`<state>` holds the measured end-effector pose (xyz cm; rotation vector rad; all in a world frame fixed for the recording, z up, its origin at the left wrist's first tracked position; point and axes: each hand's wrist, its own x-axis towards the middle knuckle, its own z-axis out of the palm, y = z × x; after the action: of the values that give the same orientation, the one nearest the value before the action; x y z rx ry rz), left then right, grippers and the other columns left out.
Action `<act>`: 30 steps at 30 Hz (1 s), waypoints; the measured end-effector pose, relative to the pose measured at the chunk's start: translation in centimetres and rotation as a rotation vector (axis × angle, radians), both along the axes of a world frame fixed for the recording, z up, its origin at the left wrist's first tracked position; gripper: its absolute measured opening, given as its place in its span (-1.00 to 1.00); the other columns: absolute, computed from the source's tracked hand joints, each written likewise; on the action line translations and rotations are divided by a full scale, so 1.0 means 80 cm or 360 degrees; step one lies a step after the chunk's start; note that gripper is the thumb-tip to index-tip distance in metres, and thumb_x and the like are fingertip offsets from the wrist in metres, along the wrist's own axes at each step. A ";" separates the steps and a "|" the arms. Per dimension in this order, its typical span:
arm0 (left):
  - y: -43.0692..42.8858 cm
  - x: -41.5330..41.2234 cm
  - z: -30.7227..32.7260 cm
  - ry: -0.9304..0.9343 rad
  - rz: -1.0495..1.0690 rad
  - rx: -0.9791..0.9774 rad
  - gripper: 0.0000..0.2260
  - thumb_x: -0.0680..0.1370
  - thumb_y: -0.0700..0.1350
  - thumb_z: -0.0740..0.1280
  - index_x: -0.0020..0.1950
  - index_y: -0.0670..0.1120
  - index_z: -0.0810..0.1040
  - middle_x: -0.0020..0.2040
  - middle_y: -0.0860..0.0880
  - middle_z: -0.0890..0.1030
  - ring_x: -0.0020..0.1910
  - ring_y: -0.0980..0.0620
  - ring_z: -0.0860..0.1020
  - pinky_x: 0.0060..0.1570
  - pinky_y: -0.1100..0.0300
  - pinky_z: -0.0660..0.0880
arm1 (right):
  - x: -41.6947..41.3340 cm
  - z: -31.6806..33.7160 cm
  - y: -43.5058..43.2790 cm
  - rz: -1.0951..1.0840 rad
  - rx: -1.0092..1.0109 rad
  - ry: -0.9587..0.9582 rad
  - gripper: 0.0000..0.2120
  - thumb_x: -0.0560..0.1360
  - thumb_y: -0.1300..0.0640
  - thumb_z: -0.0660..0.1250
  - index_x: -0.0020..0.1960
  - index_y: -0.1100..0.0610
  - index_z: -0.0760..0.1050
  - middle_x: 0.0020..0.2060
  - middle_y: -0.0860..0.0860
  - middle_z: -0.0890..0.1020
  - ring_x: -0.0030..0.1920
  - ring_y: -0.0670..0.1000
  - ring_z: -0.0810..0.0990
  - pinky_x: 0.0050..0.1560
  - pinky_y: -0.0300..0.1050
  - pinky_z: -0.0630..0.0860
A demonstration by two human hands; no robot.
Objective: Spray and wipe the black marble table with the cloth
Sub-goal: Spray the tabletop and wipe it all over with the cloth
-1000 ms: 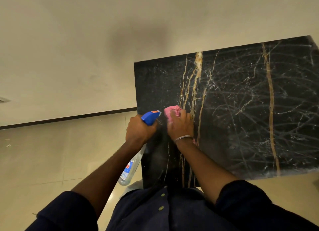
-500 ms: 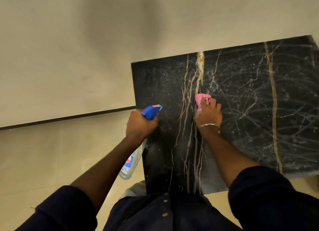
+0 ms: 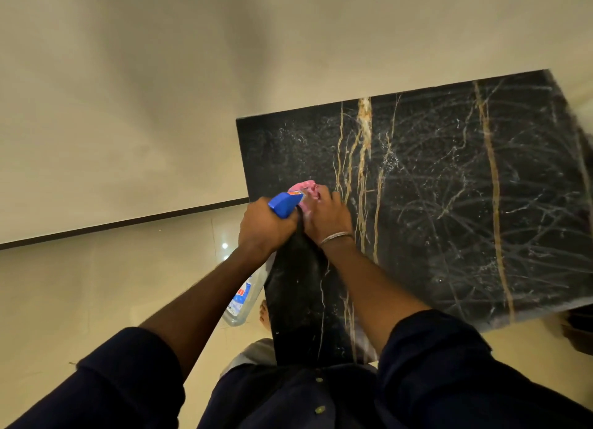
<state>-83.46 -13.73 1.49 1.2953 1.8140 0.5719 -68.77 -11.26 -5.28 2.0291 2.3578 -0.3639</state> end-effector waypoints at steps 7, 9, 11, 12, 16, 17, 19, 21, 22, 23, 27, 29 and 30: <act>0.026 0.012 0.008 -0.0036 0.0000 0.0038 -0.80 0.49 -0.05 0.42 -0.03 -0.13 0.50 -0.31 -0.01 0.50 -0.36 0.09 0.49 -0.34 0.30 0.39 | 0.163 -0.005 0.046 -0.0734 0.0034 -0.0107 -0.52 0.51 0.06 0.25 0.41 0.09 0.34 0.28 0.22 0.36 0.19 0.29 0.38 0.04 0.16 0.51; 0.034 0.013 0.004 -0.0027 0.0020 0.0025 -0.81 0.49 -0.05 0.41 -0.03 -0.14 0.51 -0.31 -0.03 0.52 -0.36 0.09 0.50 -0.32 0.30 0.40 | 0.158 -0.013 0.060 -0.0879 0.0039 -0.0101 -0.51 0.51 0.06 0.25 0.42 0.10 0.33 0.32 0.24 0.33 0.23 0.30 0.35 0.08 0.16 0.49; 0.042 0.016 -0.002 -0.0025 0.0068 0.0011 -0.79 0.49 -0.04 0.41 -0.02 -0.15 0.53 -0.30 -0.05 0.54 -0.35 0.07 0.52 -0.29 0.26 0.44 | 0.129 -0.017 0.073 -0.0932 0.0055 -0.0089 -0.51 0.52 0.06 0.23 0.43 0.10 0.29 0.36 0.24 0.30 0.26 0.30 0.34 0.10 0.14 0.48; 0.044 0.017 -0.002 -0.0020 0.0090 0.0006 -0.80 0.49 -0.04 0.41 -0.01 -0.15 0.53 -0.30 -0.06 0.55 -0.34 0.06 0.53 -0.27 0.24 0.47 | 0.108 -0.018 0.079 -0.0854 0.0072 -0.0090 -0.50 0.52 0.05 0.23 0.44 0.09 0.28 0.37 0.24 0.31 0.25 0.28 0.35 0.08 0.11 0.48; 0.060 0.032 -0.001 0.0063 0.0168 0.0068 -0.86 0.48 -0.08 0.42 -0.11 -0.10 0.51 -0.35 -0.05 0.50 -0.39 0.05 0.49 -0.31 0.21 0.47 | 0.018 -0.019 0.113 -0.0284 0.0102 0.0024 -0.53 0.45 0.07 0.27 0.35 0.09 0.38 0.26 0.20 0.42 0.11 0.21 0.45 -0.07 -0.01 0.46; 0.064 0.035 0.001 0.0088 0.0188 0.0090 -0.86 0.47 -0.07 0.42 -0.13 -0.09 0.50 -0.36 -0.05 0.50 -0.40 0.04 0.48 -0.31 0.18 0.47 | 0.000 -0.018 0.117 -0.0186 0.0112 0.0058 -0.53 0.43 0.09 0.28 0.34 0.10 0.42 0.23 0.20 0.45 0.08 0.21 0.46 -0.10 -0.01 0.47; 0.075 0.043 0.002 0.0142 0.0196 0.0093 -0.83 0.47 -0.01 0.42 -0.11 -0.08 0.51 -0.34 -0.05 0.50 -0.38 0.03 0.49 -0.29 0.18 0.49 | -0.012 -0.014 0.125 0.0016 0.0060 0.0110 -0.50 0.44 0.12 0.27 0.37 0.11 0.40 0.25 0.20 0.45 0.11 0.21 0.44 -0.06 0.02 0.48; 0.087 0.051 0.002 0.0170 0.0168 0.0079 -0.80 0.46 0.03 0.41 -0.09 -0.08 0.52 -0.33 -0.04 0.52 -0.37 0.03 0.51 -0.29 0.20 0.49 | 0.006 -0.013 0.133 0.0175 0.0034 0.0082 -0.50 0.46 0.08 0.25 0.39 0.09 0.37 0.28 0.19 0.42 0.16 0.22 0.42 0.00 0.05 0.48; 0.093 0.053 0.002 0.0181 0.0155 0.0073 -0.80 0.45 0.02 0.41 -0.08 -0.08 0.53 -0.34 -0.02 0.52 -0.37 0.05 0.51 -0.30 0.22 0.48 | 0.021 -0.015 0.140 0.0175 0.0066 0.0043 -0.51 0.47 0.06 0.26 0.39 0.08 0.37 0.26 0.19 0.43 0.15 0.22 0.43 0.01 0.06 0.48; 0.100 0.056 0.002 0.0189 0.0142 0.0062 -0.80 0.45 0.00 0.41 -0.07 -0.10 0.53 -0.35 -0.01 0.51 -0.38 0.07 0.51 -0.32 0.23 0.45 | 0.042 -0.017 0.150 0.0127 0.0096 -0.0001 -0.52 0.47 0.04 0.26 0.38 0.07 0.36 0.24 0.20 0.43 0.13 0.23 0.44 0.01 0.06 0.47; 0.127 0.065 0.003 0.0204 0.0134 0.0061 -0.78 0.46 -0.05 0.41 -0.02 -0.16 0.53 -0.35 -0.01 0.49 -0.41 0.11 0.47 -0.34 0.27 0.40 | 0.132 -0.020 0.200 -0.0261 0.0116 -0.0047 -0.53 0.50 0.02 0.26 0.39 0.07 0.32 0.27 0.23 0.40 0.18 0.24 0.43 0.03 0.11 0.50; 0.136 0.067 0.005 0.0220 0.0181 0.0096 -0.76 0.45 -0.03 0.41 -0.02 -0.17 0.53 -0.37 0.00 0.48 -0.44 0.11 0.46 -0.35 0.27 0.38 | 0.154 -0.021 0.216 -0.0448 0.0101 -0.0046 -0.52 0.52 0.00 0.26 0.41 0.08 0.32 0.34 0.22 0.34 0.27 0.26 0.37 0.09 0.13 0.51; 0.140 0.067 0.006 0.0215 0.0205 0.0104 -0.75 0.45 -0.03 0.41 -0.01 -0.17 0.53 -0.36 0.00 0.48 -0.43 0.11 0.46 -0.34 0.26 0.40 | 0.152 -0.022 0.222 -0.0535 0.0094 -0.0049 -0.51 0.53 -0.01 0.26 0.42 0.09 0.31 0.37 0.23 0.32 0.30 0.26 0.34 0.11 0.13 0.51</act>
<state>-78.11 -2.52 1.97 1.2940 2.0165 0.6313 -56.62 6.51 -7.03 2.4419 2.0289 -0.2654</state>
